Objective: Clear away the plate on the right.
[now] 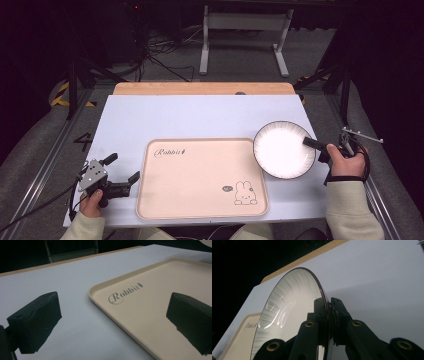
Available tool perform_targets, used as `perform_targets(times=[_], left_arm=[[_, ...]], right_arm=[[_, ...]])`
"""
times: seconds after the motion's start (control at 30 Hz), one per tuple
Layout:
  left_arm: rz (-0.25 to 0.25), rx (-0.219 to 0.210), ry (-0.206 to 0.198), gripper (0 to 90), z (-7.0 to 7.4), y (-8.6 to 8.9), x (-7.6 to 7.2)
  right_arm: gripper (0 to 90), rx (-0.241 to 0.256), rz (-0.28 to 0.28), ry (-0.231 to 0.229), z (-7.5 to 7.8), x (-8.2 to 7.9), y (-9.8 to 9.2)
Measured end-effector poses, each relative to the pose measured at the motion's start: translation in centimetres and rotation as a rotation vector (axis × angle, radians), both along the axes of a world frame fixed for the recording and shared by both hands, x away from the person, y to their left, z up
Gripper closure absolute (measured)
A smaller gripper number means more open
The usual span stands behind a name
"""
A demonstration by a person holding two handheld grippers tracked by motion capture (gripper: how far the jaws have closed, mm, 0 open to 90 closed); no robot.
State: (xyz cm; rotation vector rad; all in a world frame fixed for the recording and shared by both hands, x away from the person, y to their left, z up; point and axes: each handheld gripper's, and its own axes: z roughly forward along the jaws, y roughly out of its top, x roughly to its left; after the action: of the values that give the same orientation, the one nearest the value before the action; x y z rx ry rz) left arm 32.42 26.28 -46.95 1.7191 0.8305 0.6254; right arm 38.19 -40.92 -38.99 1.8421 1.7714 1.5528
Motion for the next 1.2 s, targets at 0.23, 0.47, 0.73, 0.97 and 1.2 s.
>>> perform_targets(times=[0.23,0.47,0.73,0.97,1.2], left_arm=[[-0.001,0.000,0.000,0.2,0.0,0.0,0.0],[-0.002,0.003,0.000,0.2,0.0,0.0,0.0],[-0.004,-0.002,0.002,0.2,0.0,-0.1,0.0],[0.001,-0.003,0.001,0.2,0.0,-0.1,0.0],[-0.001,0.003,0.003,0.2,0.0,-0.2,0.1]], right_arm=[[84.4,0.013,0.071,-0.015,0.8,0.5,2.6],[84.4,0.032,0.140,-0.019,1.3,0.9,5.2],[84.4,0.043,0.196,-0.023,1.7,1.2,7.5],[84.3,0.052,0.243,-0.018,1.7,1.7,9.4],[84.2,0.061,0.275,-0.011,1.7,2.1,10.8]])
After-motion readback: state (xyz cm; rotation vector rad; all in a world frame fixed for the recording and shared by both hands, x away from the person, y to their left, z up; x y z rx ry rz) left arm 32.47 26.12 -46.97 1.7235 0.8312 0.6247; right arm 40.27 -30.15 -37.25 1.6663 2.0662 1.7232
